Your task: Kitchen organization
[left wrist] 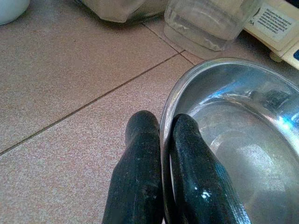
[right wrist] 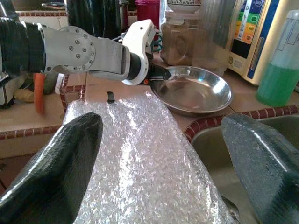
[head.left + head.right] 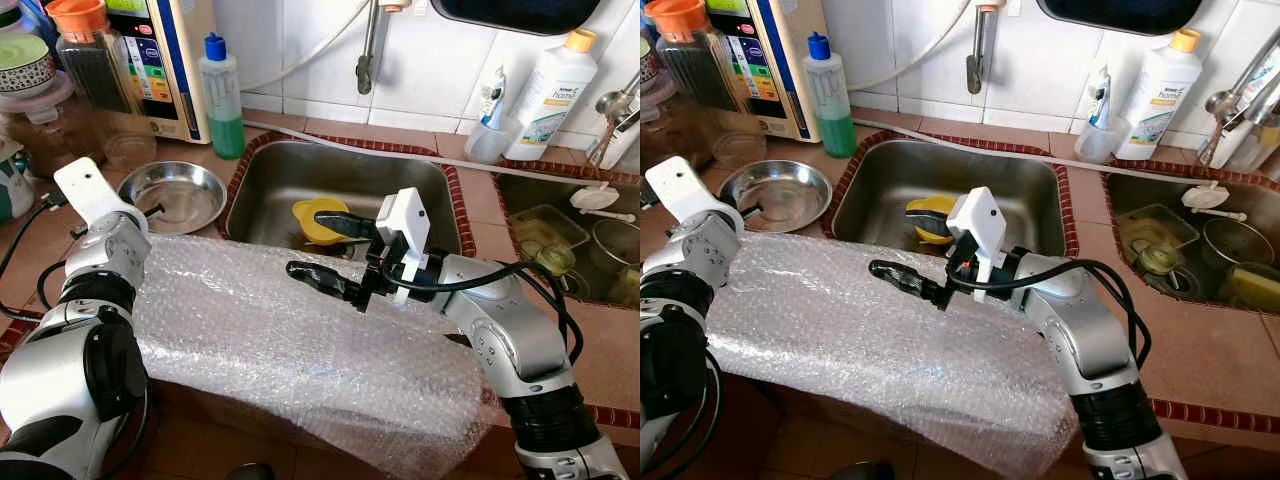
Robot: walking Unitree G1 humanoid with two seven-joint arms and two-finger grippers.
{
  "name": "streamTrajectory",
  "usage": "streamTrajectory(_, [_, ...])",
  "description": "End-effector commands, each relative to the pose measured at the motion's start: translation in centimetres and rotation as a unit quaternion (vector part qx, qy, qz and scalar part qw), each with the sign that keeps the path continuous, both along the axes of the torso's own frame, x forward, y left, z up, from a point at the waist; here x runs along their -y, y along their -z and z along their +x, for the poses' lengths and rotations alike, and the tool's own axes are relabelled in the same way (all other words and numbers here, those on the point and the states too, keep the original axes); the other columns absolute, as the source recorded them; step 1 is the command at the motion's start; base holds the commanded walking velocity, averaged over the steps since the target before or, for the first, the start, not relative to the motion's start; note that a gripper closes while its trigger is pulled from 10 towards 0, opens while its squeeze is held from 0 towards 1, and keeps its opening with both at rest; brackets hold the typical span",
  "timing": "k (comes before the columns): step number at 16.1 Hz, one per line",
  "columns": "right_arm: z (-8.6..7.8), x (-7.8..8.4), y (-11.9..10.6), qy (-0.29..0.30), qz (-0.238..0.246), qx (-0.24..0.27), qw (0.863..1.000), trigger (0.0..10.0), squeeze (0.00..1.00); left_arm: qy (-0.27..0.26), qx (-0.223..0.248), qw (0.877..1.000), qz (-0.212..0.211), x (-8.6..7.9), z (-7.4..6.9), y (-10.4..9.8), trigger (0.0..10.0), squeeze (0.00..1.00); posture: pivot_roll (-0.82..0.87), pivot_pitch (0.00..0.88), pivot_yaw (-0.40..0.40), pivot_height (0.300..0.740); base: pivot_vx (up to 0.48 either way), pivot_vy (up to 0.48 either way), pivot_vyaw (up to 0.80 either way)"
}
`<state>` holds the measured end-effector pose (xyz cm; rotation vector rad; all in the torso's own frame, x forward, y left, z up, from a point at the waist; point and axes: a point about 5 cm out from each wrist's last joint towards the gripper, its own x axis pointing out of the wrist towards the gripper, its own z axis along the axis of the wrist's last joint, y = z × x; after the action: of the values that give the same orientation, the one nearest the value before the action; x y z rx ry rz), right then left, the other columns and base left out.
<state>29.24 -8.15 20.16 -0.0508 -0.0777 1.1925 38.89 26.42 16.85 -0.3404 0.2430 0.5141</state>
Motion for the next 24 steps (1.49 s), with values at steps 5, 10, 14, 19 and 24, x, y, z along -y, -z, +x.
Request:
streamTrajectory(5, [0.6, 0.5, -2.0, 0.023, 0.066, -0.004, 0.998, 10.0, 0.00, 0.005, -0.017, 1.000, 0.001, 0.3, -0.3, 1.3, 0.0, 0.00, 0.04, 0.042, -0.019, 0.740, 0.000, 0.000, 0.00])
streamTrajectory(10, [0.6, 0.3, -1.6, 0.016, 0.053, -0.011, 0.998, 10.0, 0.00, 0.009, 0.014, 1.000, 0.025, 0.5, -0.2, 0.6, 0.0, 0.00, 0.05, 0.044, -0.033, 0.740, 0.000, 0.000, 0.00])
streamTrajectory(14, [0.5, -0.1, -0.2, 0.015, 0.007, -0.009, 1.000, 10.0, 0.00, 0.014, 0.053, 0.998, 0.041, 0.8, 0.0, -0.1, 0.0, 0.00, 0.06, 0.040, -0.038, 0.740, 0.000, 0.000, 0.00])
streamTrajectory(19, [0.7, 0.2, 1.7, 0.035, -0.034, -0.021, 0.999, 10.0, 0.00, 0.028, 0.032, 0.999, 0.032, 1.3, -0.5, 1.7, 0.0, 0.00, 0.05, 0.043, -0.033, 0.740, 0.000, 0.000, 0.00])
streamTrajectory(24, [1.6, 1.6, 2.1, 0.089, -0.049, -0.009, 0.995, 10.0, 0.00, 0.101, 0.021, 0.992, 0.073, 1.6, -1.4, 2.7, 4.0, 0.00, 0.07, 0.048, -0.026, 0.740, 0.000, 0.000, 0.00])
